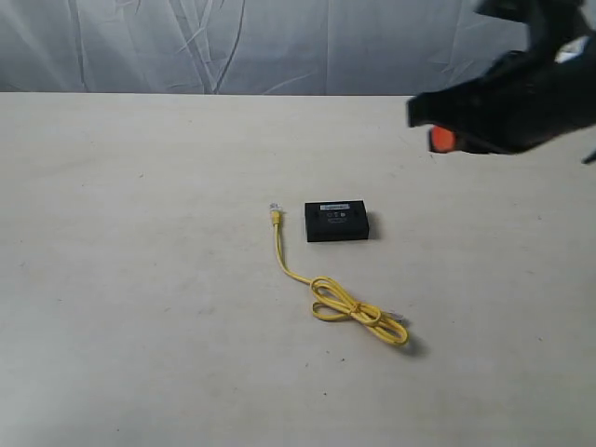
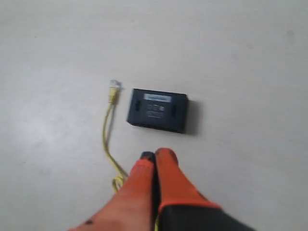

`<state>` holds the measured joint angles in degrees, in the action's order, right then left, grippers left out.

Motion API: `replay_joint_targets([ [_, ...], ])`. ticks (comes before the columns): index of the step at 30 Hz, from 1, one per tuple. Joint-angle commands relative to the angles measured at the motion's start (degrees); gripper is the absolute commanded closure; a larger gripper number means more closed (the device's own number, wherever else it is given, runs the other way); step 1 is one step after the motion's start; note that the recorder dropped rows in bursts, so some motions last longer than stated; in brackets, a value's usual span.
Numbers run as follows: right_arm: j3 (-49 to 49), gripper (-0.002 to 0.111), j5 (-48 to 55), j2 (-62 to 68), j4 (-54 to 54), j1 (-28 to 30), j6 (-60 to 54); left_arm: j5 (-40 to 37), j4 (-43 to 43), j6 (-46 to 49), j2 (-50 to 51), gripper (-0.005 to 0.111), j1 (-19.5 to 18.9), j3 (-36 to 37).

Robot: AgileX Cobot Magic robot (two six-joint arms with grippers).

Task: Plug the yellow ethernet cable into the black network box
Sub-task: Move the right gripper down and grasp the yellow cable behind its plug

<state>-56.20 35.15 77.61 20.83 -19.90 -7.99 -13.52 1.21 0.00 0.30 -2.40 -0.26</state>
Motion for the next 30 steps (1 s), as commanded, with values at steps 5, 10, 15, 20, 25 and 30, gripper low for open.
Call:
replay_joint_targets([
  [5,-17.7,0.109,4.9,22.1,-6.5,-16.1,4.5,0.2,0.0,0.0,-0.3,0.107,0.3,0.3],
  [10,-30.1,0.109,10.8,34.6,-14.3,-21.6,13.5,0.2,0.0,0.0,-0.3,0.107,0.3,0.3],
  [15,-38.4,0.109,13.2,44.6,-17.0,-22.4,21.7,0.2,0.0,0.0,-0.3,0.107,0.3,0.3],
  [20,-40.5,0.096,13.6,48.7,-21.1,-22.4,28.5,0.2,0.0,0.0,-0.3,0.107,0.3,0.3],
  [25,-40.5,0.074,11.2,49.9,-23.3,-22.4,30.9,0.2,0.0,0.0,-0.3,0.107,0.3,0.3],
  [30,-40.5,0.074,10.3,51.6,-25.8,-22.4,33.7,0.2,0.0,0.0,-0.3,0.107,0.3,0.3],
])
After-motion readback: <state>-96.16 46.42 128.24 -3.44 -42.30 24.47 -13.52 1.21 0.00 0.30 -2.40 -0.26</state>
